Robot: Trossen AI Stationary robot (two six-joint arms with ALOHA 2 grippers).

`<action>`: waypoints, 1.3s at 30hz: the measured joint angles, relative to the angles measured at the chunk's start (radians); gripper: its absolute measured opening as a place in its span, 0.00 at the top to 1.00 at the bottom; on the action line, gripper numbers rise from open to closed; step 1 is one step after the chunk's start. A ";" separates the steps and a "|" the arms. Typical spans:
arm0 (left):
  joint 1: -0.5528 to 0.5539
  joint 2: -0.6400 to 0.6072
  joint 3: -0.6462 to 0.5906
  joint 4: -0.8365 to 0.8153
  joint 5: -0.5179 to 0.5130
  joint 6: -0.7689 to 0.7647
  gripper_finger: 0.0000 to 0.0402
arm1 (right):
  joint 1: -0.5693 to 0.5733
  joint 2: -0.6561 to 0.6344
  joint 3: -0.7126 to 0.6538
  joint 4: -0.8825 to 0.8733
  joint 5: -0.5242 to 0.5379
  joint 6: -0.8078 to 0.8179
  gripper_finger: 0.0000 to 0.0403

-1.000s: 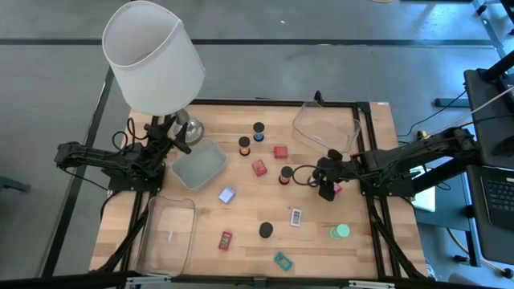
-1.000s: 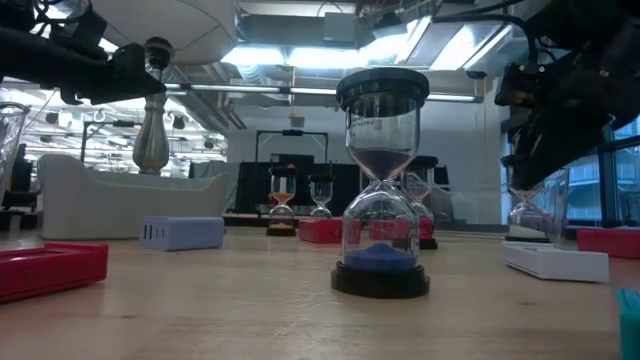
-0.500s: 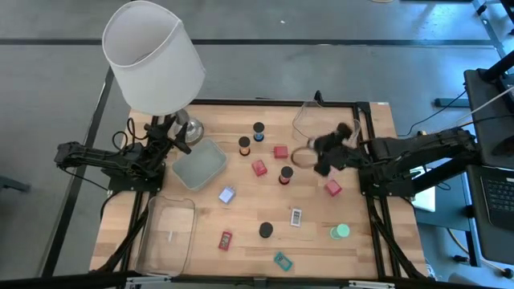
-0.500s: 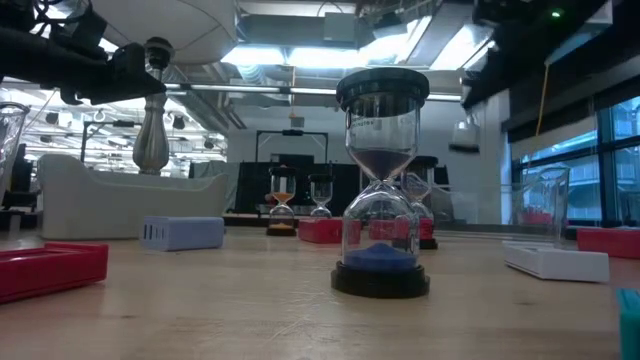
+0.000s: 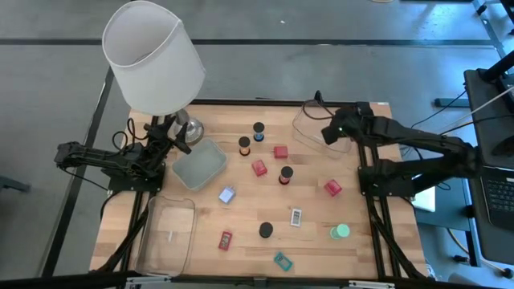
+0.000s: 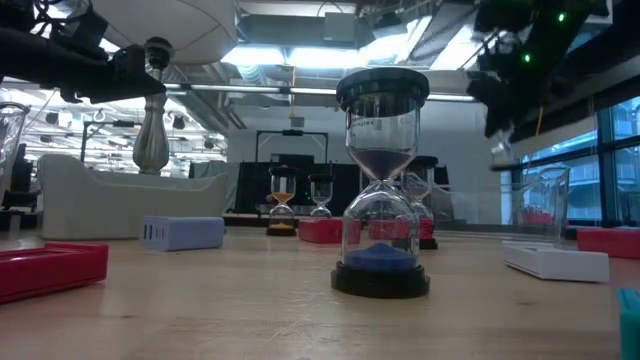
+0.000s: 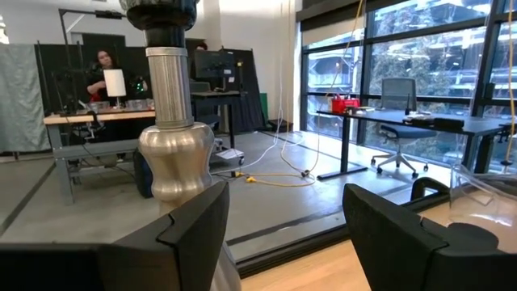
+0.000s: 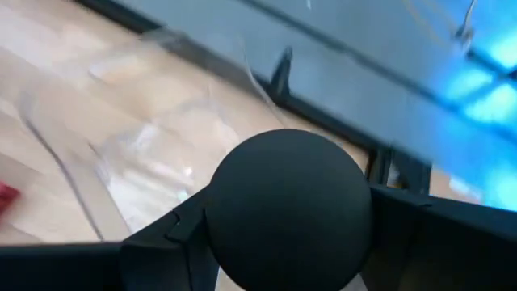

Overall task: Pick & Place Office items
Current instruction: Put the white hourglass into the top transparent bin

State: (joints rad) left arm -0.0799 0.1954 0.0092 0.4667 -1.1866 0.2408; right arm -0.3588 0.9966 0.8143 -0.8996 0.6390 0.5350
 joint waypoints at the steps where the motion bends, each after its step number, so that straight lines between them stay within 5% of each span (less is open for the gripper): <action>1: 0.000 0.000 0.000 0.000 0.000 0.001 0.40 | -0.022 0.000 -0.018 0.011 -0.023 -0.001 0.48; 9: 0.000 0.000 0.000 0.000 -0.001 0.016 0.40 | -0.142 0.000 -0.170 0.052 -0.083 -0.006 0.50; 16: 0.000 0.000 0.000 0.000 -0.001 0.010 0.40 | -0.170 0.000 -0.262 0.270 -0.131 -0.074 0.47; 39: 0.000 0.000 0.000 0.000 0.000 0.018 0.40 | -0.217 0.000 -0.272 0.309 -0.160 -0.098 0.46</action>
State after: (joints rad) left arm -0.0799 0.1954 0.0093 0.4671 -1.1870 0.2589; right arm -0.5755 0.9970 0.5419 -0.5903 0.4786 0.4375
